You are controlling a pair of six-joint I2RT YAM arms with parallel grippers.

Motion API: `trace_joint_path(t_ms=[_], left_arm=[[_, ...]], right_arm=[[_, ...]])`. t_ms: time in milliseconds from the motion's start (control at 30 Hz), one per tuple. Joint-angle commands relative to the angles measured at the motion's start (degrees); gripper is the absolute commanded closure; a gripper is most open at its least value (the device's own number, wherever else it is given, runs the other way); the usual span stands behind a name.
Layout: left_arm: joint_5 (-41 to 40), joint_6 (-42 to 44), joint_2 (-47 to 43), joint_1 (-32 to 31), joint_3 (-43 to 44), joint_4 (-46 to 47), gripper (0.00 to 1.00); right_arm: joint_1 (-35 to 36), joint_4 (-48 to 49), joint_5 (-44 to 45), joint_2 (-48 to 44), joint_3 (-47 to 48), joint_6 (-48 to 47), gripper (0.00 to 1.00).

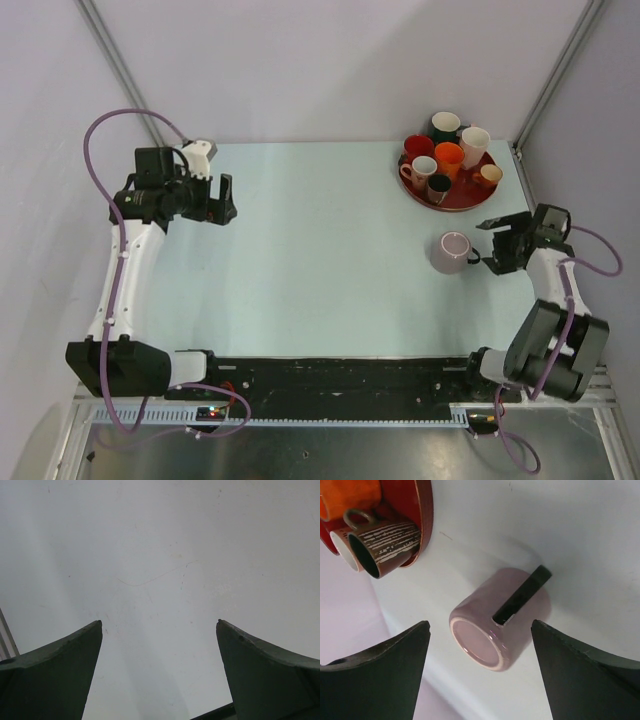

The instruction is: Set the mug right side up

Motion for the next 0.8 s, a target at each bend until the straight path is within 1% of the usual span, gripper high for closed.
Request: trace_joint_path(t_ms=[0, 133, 300, 367, 467, 600, 667, 700, 767], left_arm=[[-0.25, 1.38, -1.85, -0.29, -0.54, 0.88, 0.01], [-1.10, 1.49, -2.34, -0.22, -0.46, 0.88, 0.02], [-1.32, 1.58, -2.16, -0.18, -0.24, 0.86, 0.02], [-1.46, 1.52, -2.01, -0.18, -0.16, 0.85, 0.02], [-1.62, 1.58, -1.88, -0.17, -0.11, 0.87, 0.02], [-1.72, 1.67, -1.91, -0.18, -0.09, 0.81, 0.02], [-1.78, 1.72, -1.99, -0.18, -0.19, 0.87, 0.02], [-1.80, 1.74, -2.01, -0.23, -0.29, 0.87, 0.02], [-1.80, 1.76, -2.21, -0.24, -0.42, 0.90, 0.02]], right_arm=[[2.07, 6.25, -4.51, 5.46, 0.39, 11.41, 0.15], [2.90, 6.81, -2.31, 9.14, 0.39, 13.13, 0.17], [4.47, 7.26, -0.15, 12.64, 0.32, 12.68, 0.19], [4.58, 8.21, -0.15, 14.50, 0.38, 11.84, 0.25], [4.61, 10.11, -1.81, 18.01, 0.55, 10.66, 0.37], [5.37, 11.28, -3.94, 20.95, 0.65, 8.41, 0.57], [6.06, 11.76, -4.48, 21.11, 0.66, 6.73, 0.71], [6.39, 12.01, -5.01, 21.00, 0.66, 5.74, 0.80], [7.03, 12.23, -6.33, 20.11, 0.77, 3.67, 0.94]])
